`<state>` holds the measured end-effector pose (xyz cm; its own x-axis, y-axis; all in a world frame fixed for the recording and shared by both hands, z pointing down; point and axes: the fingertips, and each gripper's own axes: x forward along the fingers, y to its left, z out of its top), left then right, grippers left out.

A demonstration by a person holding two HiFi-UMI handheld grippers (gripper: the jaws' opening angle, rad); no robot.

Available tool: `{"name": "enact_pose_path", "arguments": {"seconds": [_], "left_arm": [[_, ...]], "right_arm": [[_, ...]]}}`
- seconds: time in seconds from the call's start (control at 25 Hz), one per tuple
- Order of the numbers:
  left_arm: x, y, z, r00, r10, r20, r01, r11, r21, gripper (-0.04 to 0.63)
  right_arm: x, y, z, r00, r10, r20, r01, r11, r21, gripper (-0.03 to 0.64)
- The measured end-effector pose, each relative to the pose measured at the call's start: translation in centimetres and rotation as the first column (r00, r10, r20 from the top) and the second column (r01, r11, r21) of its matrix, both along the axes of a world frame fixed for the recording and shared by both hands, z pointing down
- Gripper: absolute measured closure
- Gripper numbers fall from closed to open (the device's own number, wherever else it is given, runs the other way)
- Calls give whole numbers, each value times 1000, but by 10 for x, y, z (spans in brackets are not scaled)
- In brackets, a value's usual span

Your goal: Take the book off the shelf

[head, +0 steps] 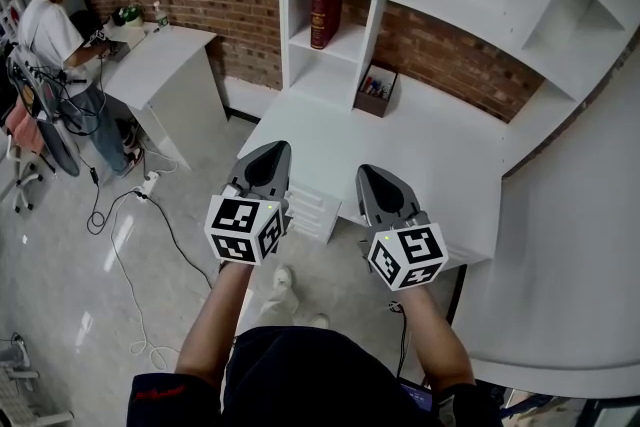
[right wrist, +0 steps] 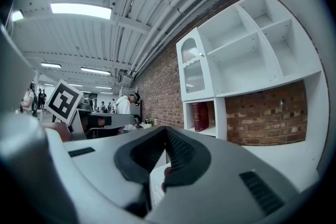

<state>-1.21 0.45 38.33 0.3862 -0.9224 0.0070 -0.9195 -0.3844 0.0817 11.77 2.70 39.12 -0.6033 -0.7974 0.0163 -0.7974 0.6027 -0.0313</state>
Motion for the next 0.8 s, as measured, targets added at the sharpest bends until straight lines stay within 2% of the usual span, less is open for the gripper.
{"name": "enact_pose_path", "arguments": {"seconds": [0.24, 0.8], "left_arm": [[-9, -35, 7, 1000, 12, 6, -12, 1000, -24, 586], [-19, -131, -4, 996, 83, -39, -84, 996, -30, 586]], "right_arm": [[-8, -33, 1, 1000, 23, 7, -23, 1000, -4, 600], [-25, -117, -7, 997, 80, -10, -80, 997, -1, 600]]}}
